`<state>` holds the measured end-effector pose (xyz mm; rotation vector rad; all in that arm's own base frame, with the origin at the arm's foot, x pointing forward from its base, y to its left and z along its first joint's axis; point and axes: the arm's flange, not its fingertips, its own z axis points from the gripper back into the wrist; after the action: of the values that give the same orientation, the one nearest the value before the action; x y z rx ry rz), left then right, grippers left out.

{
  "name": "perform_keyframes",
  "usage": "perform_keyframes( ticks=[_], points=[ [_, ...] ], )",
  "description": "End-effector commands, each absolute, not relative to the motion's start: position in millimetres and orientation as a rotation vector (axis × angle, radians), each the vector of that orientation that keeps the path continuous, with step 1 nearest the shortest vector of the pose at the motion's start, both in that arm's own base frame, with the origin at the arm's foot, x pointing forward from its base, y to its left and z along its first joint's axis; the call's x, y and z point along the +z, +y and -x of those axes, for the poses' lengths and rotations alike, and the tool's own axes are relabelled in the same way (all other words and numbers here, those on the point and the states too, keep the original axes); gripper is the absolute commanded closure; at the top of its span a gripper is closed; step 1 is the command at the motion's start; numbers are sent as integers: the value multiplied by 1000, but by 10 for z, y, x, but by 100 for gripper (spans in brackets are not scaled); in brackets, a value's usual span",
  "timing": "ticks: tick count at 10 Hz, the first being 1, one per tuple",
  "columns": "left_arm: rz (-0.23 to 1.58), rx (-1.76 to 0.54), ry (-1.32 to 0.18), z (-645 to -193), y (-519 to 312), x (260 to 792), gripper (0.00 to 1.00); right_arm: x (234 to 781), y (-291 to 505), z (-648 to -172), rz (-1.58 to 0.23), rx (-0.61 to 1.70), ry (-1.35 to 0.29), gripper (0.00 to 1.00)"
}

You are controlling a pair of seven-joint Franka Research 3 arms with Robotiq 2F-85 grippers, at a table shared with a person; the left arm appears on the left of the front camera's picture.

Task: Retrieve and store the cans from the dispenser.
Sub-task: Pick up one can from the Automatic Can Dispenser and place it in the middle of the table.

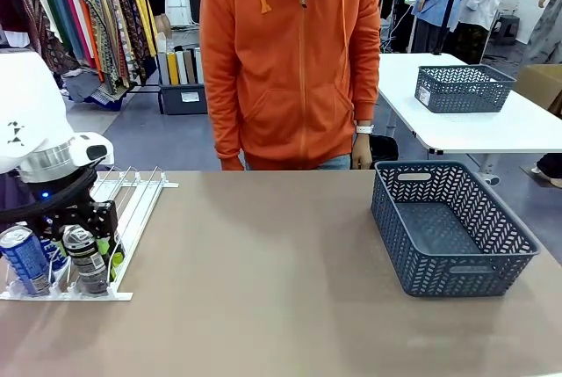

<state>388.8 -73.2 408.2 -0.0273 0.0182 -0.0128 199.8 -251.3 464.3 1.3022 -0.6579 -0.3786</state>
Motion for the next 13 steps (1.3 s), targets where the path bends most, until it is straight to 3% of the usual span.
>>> perform_keyframes(
  ticks=[1, 6, 9, 11, 13],
  points=[
    [26, -13, 9, -3892, -694, 4231, 100, 4668, -2530, -2023, -1310, -361, -690, 0],
    [37, 10, -116, -3424, -552, 5939, 100, 4668, -2530, -2023, -1310, -361, -690, 0],
    [80, 43, -184, -3264, -404, 6263, 100, 4668, -2530, -2023, -1310, -361, -690, 0],
    [130, 90, -180, -3256, -210, 6150, 100, 4668, -2530, -2023, -1310, -361, -690, 0],
    [74, 45, -172, -3262, -403, 6307, 100, 4668, -2530, -2023, -1310, -361, -690, 0]
  ],
)
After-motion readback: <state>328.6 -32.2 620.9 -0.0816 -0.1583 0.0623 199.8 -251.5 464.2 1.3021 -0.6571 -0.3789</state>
